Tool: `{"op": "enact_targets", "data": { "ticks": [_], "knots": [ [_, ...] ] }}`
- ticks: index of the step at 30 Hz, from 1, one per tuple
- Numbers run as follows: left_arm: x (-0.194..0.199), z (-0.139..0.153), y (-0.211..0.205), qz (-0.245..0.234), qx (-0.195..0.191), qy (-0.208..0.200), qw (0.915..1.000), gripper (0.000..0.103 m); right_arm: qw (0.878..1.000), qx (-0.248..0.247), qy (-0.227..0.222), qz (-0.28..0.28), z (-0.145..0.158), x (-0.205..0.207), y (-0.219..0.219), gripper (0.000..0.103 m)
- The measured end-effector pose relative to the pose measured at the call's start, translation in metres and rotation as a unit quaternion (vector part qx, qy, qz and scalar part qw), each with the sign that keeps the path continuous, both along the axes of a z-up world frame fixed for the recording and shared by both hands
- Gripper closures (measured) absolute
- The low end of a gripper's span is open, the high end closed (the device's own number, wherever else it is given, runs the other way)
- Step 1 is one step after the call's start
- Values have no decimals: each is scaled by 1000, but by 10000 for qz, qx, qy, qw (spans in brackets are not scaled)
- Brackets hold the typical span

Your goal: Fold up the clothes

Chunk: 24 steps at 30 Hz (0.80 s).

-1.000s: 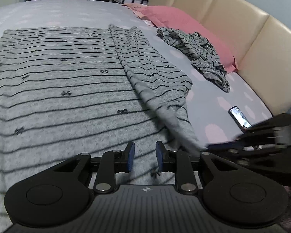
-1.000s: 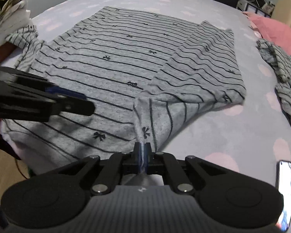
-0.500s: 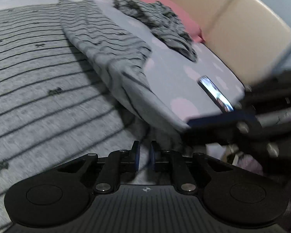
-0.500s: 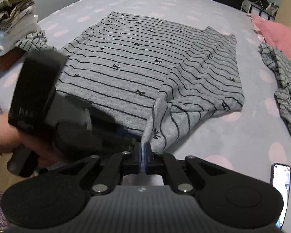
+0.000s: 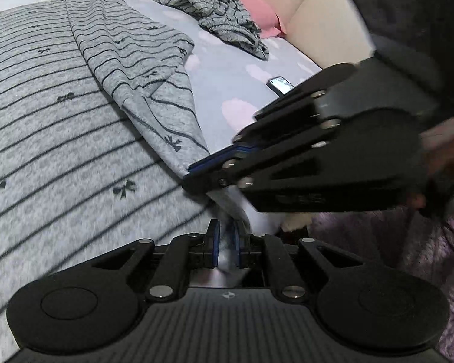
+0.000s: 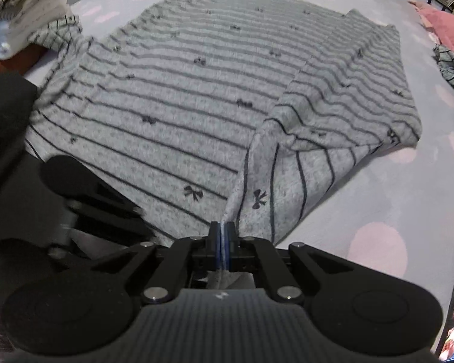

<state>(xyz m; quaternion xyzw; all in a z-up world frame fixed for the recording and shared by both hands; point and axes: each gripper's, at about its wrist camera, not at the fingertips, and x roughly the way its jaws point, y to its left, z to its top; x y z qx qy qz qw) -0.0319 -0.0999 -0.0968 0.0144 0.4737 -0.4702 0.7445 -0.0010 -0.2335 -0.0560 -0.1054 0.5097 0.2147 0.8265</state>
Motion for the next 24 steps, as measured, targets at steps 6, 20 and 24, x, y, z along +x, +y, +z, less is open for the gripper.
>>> {"op": "enact_targets", "data": {
  "ticks": [6, 20, 24],
  "knots": [
    [-7, 12, 32, 399, 318, -25, 9987, 96, 9998, -79, 164, -74, -15, 5, -2, 94],
    [19, 77, 172, 3008, 621, -48, 9517, 95, 9992, 227, -270, 188, 40, 16, 39, 52],
    [40, 94, 232, 3714, 1064, 4, 9223, 95, 9983, 247, -305, 420, 42, 30, 65, 50]
  ]
}}
